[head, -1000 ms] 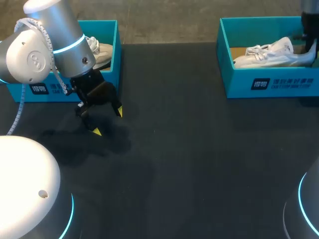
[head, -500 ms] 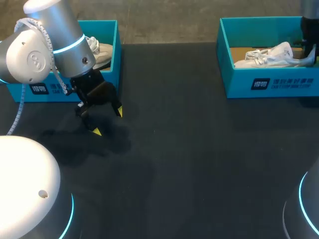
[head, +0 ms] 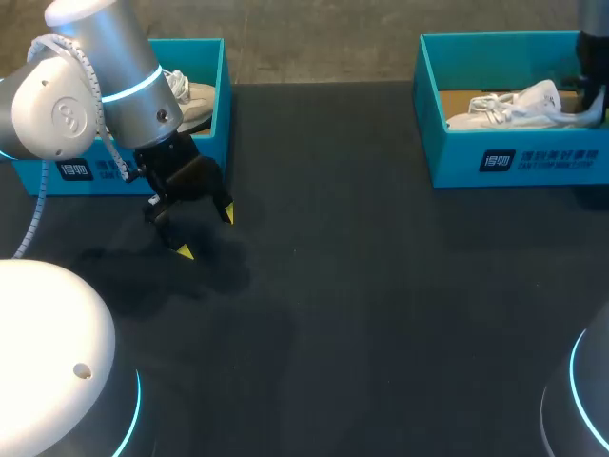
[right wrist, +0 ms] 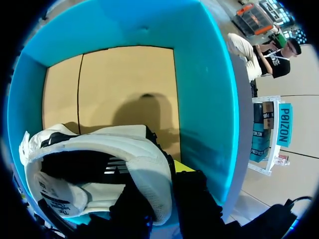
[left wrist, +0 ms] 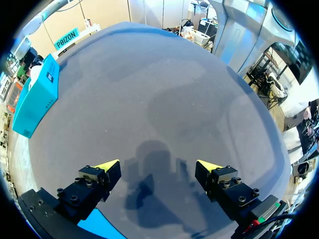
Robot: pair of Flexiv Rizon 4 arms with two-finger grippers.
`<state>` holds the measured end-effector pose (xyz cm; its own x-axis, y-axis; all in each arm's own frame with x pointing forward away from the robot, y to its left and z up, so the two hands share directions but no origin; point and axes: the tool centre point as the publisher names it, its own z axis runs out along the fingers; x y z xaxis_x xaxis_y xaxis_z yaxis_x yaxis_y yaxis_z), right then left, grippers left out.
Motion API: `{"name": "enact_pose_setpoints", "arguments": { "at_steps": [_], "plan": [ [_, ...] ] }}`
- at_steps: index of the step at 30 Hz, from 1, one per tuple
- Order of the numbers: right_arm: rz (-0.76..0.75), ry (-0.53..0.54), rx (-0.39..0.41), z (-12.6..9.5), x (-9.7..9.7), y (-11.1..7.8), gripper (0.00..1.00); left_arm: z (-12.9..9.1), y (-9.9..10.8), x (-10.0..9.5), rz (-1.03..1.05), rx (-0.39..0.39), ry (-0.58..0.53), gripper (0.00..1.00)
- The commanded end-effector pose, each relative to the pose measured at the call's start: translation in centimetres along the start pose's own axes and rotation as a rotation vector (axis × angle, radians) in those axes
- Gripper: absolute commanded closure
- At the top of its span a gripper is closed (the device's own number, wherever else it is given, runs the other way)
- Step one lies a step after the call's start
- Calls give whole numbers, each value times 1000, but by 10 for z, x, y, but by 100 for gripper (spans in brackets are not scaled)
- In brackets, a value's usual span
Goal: Take the shoe out of the shoebox, open the shoe tongue, remove and reinsert the insole, then place the shoe into the shoebox
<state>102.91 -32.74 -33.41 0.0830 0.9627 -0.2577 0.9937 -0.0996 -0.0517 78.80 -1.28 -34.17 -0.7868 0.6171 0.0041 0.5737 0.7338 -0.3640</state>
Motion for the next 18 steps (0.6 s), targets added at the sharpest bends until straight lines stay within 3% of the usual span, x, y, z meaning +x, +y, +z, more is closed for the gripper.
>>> {"name": "enact_pose_setpoints", "arguments": {
  "at_steps": [1,18],
  "plan": [
    [-2,6,0,4,1,-3,100,0,0,0,0,-3,1,0],
    [39,20,19,23,1,8,100,0,0,0,0,-3,1,0]
  ]
}}
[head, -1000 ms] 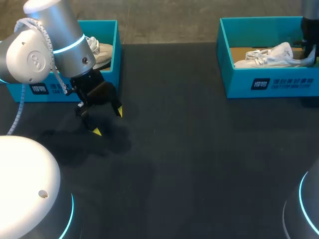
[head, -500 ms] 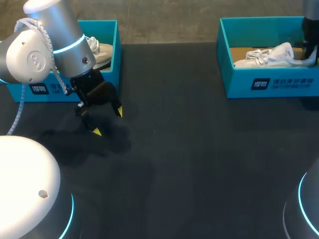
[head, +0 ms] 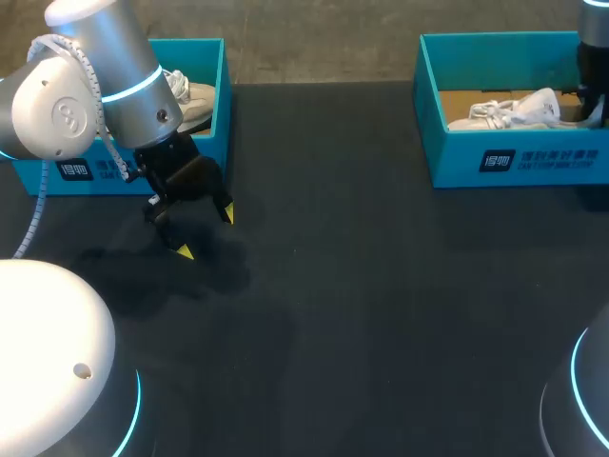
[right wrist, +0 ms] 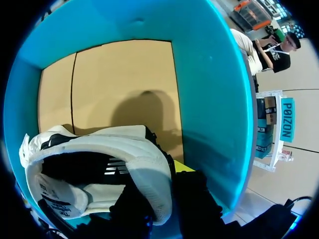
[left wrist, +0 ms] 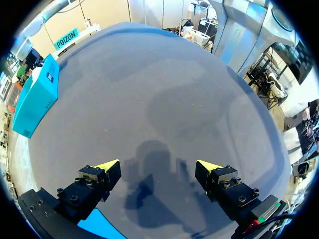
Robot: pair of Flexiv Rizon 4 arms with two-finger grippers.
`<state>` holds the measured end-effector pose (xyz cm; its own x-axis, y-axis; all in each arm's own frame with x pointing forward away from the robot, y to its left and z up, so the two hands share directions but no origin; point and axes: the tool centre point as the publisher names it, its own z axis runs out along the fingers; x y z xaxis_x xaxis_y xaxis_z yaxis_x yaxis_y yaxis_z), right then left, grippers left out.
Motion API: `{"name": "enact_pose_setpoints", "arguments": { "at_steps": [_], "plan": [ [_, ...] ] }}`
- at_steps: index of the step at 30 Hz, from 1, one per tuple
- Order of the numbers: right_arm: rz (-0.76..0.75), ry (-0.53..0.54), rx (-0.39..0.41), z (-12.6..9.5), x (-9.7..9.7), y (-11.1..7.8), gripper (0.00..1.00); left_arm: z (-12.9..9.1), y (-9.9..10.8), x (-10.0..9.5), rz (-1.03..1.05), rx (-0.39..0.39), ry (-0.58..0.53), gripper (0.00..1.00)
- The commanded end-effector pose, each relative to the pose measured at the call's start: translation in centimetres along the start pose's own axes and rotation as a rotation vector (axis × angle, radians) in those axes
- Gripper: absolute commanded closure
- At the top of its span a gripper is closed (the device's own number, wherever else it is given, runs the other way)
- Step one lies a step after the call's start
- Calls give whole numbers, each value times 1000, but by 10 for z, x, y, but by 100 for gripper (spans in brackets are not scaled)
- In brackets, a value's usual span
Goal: Take the shoe out of the shoebox, open the shoe tongue, remove and reinsert the insole, then place the shoe into the shoebox
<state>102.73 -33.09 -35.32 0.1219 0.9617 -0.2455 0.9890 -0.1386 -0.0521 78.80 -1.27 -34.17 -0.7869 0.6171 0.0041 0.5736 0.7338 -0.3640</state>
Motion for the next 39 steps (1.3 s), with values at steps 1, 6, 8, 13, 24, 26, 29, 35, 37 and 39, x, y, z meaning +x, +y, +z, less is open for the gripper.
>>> {"name": "enact_pose_setpoints", "arguments": {
  "at_steps": [1,6,8,13,24,26,29,35,37,39],
  "plan": [
    [2,7,8,4,0,9,100,0,0,0,0,-3,1,0],
    [1,10,13,13,2,11,100,0,0,0,0,-3,1,0],
    [1,12,17,18,3,12,100,0,0,0,0,-3,1,0],
    [2,17,23,25,3,13,100,0,0,0,0,-3,1,0],
    [-8,58,42,34,8,9,88,0,0,0,0,-3,1,0],
    [-10,74,45,34,8,8,59,0,0,0,0,-3,1,0],
    [-9,96,43,30,8,6,52,0,0,0,0,-3,1,0],
    [-9,115,32,15,8,2,42,0,0,0,0,-3,1,0],
    [-10,118,26,6,9,0,40,0,0,0,0,-3,1,0],
    [-10,119,21,-2,8,-1,38,0,0,0,0,-3,1,0]
  ]
}}
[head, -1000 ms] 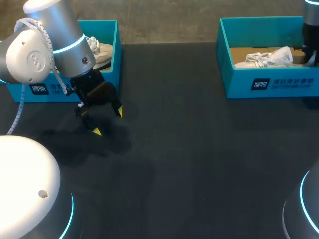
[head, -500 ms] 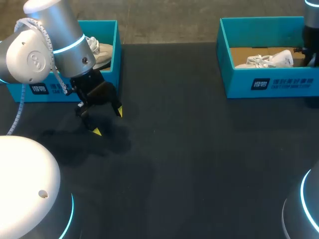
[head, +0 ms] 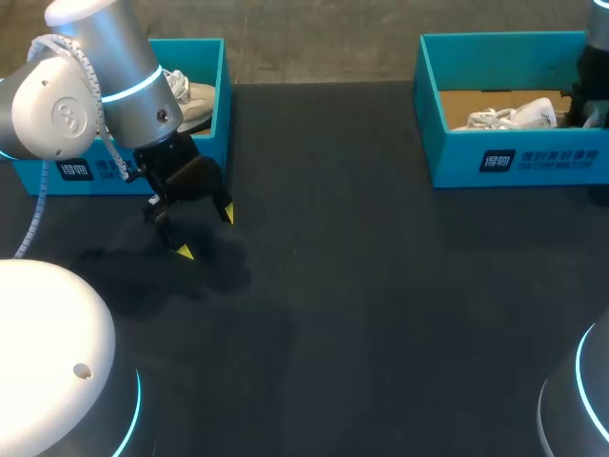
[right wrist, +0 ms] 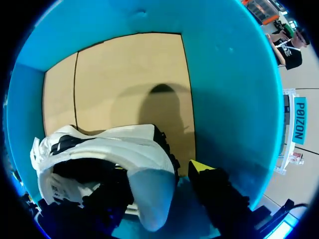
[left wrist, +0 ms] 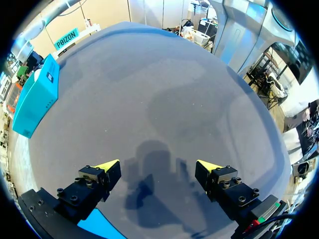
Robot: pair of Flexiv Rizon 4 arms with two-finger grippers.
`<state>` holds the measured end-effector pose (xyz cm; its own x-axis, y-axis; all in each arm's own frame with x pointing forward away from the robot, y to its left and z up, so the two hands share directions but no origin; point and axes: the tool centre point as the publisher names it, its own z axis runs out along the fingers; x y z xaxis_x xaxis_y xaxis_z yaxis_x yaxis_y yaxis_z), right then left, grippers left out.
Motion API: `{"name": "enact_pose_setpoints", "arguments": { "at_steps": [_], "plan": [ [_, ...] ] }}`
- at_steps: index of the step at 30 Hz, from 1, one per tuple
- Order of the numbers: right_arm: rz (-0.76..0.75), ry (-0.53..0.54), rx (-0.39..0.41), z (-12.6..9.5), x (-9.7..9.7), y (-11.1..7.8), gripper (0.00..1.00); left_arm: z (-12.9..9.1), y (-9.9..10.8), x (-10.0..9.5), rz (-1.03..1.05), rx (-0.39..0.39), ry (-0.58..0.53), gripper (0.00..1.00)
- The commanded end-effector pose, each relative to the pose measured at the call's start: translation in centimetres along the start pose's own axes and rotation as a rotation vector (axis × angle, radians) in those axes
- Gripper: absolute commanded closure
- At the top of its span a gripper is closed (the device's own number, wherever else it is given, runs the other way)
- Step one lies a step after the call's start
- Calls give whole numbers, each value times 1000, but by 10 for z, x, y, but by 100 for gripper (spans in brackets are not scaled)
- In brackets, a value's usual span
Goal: Take the shoe out of the shoebox, open the shoe tongue, remove and reinsert the insole, then place the shoe into the shoebox
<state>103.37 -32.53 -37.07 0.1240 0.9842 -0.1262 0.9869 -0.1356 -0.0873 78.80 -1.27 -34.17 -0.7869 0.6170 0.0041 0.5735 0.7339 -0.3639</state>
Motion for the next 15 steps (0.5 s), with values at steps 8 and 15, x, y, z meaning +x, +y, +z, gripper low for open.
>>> {"name": "enact_pose_setpoints", "arguments": {
  "at_steps": [8,15],
  "plan": [
    [2,22,-20,-52,3,-19,12,0,0,0,0,-3,1,0],
    [-21,65,-41,-93,10,-30,0,0,0,0,0,-3,1,0]
  ]
}}
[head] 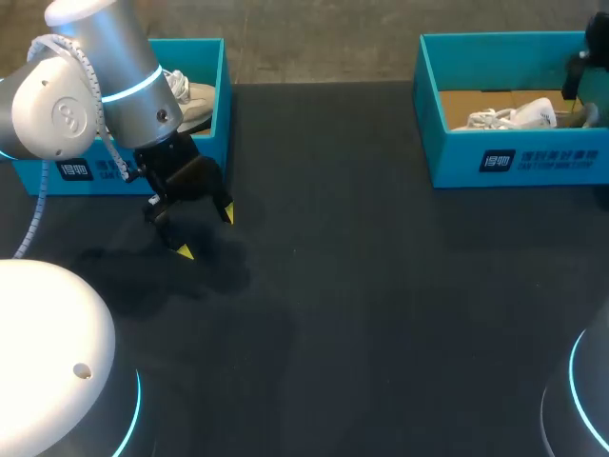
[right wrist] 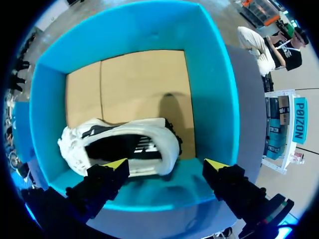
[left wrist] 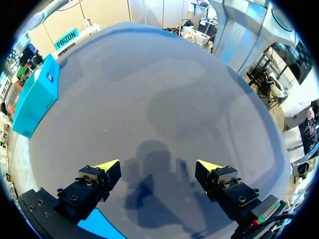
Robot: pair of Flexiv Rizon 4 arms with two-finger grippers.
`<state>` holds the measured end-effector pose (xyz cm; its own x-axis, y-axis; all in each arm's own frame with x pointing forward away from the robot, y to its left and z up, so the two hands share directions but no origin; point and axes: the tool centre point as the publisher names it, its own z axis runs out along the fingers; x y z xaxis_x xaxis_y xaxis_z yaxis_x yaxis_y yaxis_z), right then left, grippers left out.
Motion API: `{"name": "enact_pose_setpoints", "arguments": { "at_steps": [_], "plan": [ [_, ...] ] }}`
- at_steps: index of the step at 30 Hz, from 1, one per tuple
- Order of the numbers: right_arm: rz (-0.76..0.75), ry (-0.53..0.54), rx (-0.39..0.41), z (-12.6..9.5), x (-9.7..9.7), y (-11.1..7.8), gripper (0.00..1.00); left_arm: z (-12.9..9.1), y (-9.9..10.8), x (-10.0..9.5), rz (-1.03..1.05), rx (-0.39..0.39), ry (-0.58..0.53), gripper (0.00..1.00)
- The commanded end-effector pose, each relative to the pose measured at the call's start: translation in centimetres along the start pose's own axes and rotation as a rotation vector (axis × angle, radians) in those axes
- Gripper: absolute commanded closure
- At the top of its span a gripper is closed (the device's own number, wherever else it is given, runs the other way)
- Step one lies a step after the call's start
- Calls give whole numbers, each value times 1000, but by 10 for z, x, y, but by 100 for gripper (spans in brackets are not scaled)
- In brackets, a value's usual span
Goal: Take the shoe out of the shoebox, open the shoe tongue, remove and reinsert the insole, then place the shoe into the shoebox
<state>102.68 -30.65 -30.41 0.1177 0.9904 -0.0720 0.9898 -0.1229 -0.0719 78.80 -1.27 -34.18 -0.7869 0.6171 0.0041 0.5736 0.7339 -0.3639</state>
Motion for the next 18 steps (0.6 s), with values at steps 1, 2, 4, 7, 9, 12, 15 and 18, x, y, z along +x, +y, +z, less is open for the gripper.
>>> {"name": "enact_pose_setpoints", "arguments": {
  "at_steps": [1,2,4,7,9,12,15,18],
  "plan": [
    [-14,18,-28,-33,5,-16,0,0,0,0,0,-3,1,0],
    [-17,32,-30,-37,6,-17,0,0,0,0,0,-3,1,0],
    [-16,31,-33,-50,8,-21,0,0,0,0,0,-3,1,0],
    [-11,36,-36,-66,9,-28,0,0,0,0,0,-3,1,0],
    [-8,45,-39,-76,11,-35,0,0,0,0,0,-3,1,0],
    [-5,56,-42,-88,14,-46,0,0,0,0,0,-3,1,0],
    [-5,48,-45,-97,20,-57,0,0,0,0,0,-3,1,0],
    [2,58,-44,-103,28,-68,0,0,0,0,0,-3,1,0]
  ]
}}
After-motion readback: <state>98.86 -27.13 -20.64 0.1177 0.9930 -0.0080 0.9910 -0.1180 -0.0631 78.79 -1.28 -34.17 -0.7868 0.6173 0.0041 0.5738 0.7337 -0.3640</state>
